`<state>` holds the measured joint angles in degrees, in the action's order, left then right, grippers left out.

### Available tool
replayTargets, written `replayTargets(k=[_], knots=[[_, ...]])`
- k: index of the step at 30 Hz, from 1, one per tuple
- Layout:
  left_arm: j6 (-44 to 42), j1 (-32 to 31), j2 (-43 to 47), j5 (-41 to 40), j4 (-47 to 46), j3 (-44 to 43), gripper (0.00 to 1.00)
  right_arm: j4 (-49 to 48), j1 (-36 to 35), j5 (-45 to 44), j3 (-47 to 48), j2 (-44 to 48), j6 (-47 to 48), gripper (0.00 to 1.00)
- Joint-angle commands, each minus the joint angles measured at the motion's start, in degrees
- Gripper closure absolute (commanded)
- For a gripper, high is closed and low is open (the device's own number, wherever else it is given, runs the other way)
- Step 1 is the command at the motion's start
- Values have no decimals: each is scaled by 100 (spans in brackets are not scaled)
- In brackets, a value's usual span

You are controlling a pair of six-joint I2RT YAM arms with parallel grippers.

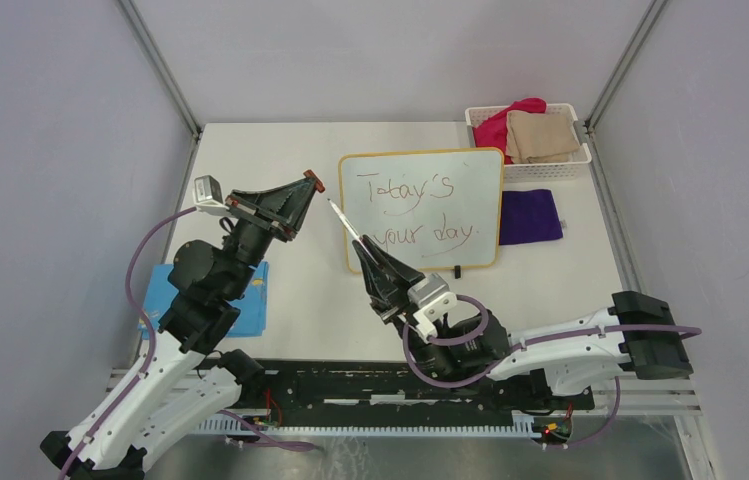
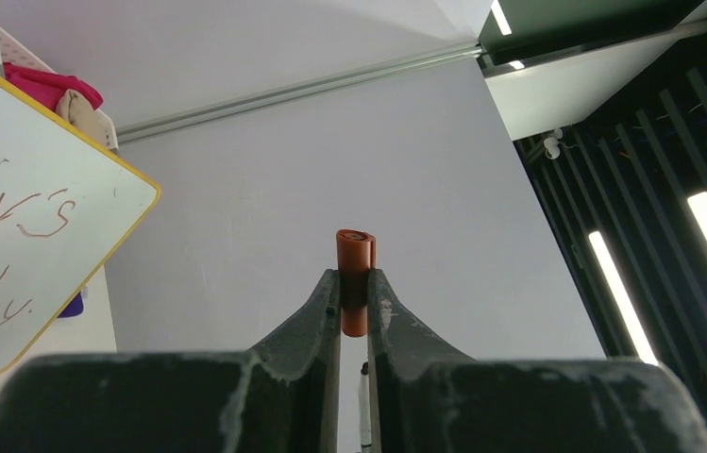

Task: Write a sentence on the whiteboard
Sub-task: Close the whiteboard marker at the center of the board.

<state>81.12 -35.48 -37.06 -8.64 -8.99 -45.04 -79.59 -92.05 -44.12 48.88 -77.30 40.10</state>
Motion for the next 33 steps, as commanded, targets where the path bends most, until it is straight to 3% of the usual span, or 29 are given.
replayTargets(k=[1,33], knots=[[29,-20,33,103,-120,-225,98,-144,-11,-106,271,-38,-37,100],[9,-20,58,348,-138,-122,98,-180,81,-153,376,-154,-29,100]])
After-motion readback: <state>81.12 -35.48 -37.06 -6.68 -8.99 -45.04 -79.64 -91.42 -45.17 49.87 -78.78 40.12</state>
